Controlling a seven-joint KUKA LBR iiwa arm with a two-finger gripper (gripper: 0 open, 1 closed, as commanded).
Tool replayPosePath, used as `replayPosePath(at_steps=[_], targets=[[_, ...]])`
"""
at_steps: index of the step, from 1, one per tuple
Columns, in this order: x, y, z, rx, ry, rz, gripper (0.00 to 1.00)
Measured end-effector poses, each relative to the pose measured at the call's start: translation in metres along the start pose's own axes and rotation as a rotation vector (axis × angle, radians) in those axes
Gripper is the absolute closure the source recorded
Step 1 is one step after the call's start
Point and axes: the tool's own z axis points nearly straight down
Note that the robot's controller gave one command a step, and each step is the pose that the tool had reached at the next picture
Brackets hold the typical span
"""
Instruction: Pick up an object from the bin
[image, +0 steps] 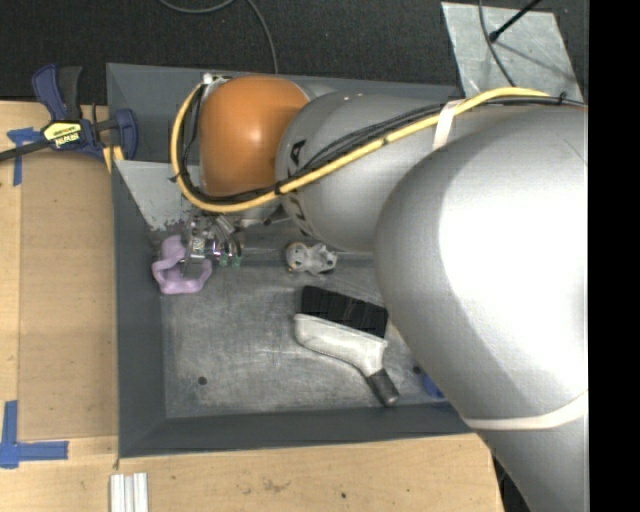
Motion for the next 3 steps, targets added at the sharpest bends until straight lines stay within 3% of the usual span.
replayPosePath(at_steps=[1, 2, 3], targets=[[0.0, 0.0, 0.0, 0.0, 0.0, 0.0, 1.0], [0.014, -0.003, 0.015, 0.019, 0.046, -0.005, 0.0], [0.018, -0.003, 0.02, 0.023, 0.057, -0.006, 0.0]])
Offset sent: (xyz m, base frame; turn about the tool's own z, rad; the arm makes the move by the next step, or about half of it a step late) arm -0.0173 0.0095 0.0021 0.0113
